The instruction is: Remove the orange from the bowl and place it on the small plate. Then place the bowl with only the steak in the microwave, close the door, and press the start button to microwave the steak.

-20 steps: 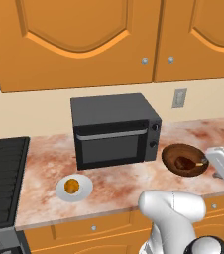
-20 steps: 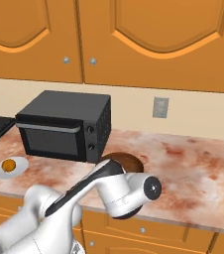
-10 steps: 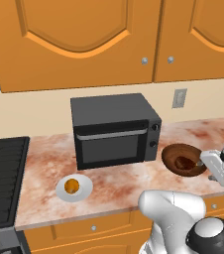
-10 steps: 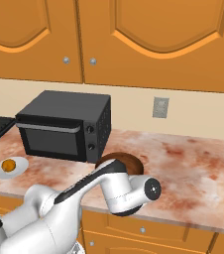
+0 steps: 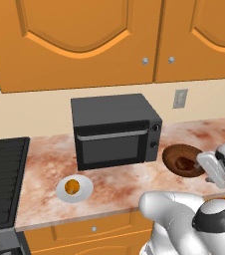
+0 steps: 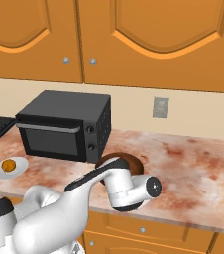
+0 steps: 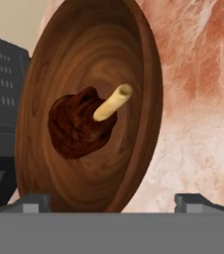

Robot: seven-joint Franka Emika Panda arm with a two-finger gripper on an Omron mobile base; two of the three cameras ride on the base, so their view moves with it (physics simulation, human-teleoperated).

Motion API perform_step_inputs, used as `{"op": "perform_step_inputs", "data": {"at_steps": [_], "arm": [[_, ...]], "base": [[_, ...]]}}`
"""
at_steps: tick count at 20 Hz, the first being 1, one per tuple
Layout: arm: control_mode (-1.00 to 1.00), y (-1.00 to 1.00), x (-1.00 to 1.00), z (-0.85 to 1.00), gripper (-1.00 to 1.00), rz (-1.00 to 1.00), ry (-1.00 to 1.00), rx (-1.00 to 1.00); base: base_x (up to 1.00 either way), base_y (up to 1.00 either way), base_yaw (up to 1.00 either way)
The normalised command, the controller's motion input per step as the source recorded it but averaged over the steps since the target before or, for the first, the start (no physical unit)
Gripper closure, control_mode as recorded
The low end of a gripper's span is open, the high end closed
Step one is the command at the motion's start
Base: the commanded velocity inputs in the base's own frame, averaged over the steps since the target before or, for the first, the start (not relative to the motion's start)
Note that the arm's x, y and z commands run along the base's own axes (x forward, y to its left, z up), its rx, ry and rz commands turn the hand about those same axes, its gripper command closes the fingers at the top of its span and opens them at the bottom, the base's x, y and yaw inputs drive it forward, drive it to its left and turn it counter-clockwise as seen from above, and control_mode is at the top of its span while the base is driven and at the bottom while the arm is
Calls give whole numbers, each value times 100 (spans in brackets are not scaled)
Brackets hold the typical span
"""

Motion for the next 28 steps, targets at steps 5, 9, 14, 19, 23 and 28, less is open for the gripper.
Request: {"op": "perform_step_inputs", "data": {"at_steps": [5, 9, 14, 19, 23, 28], "arm": [[-100, 0, 11, -19, -100, 0, 7, 0], [-100, 0, 10, -18, 100, 0, 7, 0], [-100, 0, 3, -9, 100, 0, 6, 0], [-100, 0, 0, 0, 100, 0, 0, 0], [-100, 0, -22, 52, 100, 0, -10, 0], [-100, 0, -40, 76, 100, 0, -23, 0]], "base": [[0, 0, 0], [0, 0, 0], [0, 0, 0], [0, 0, 0], [0, 0, 0], [0, 0, 0]]}}
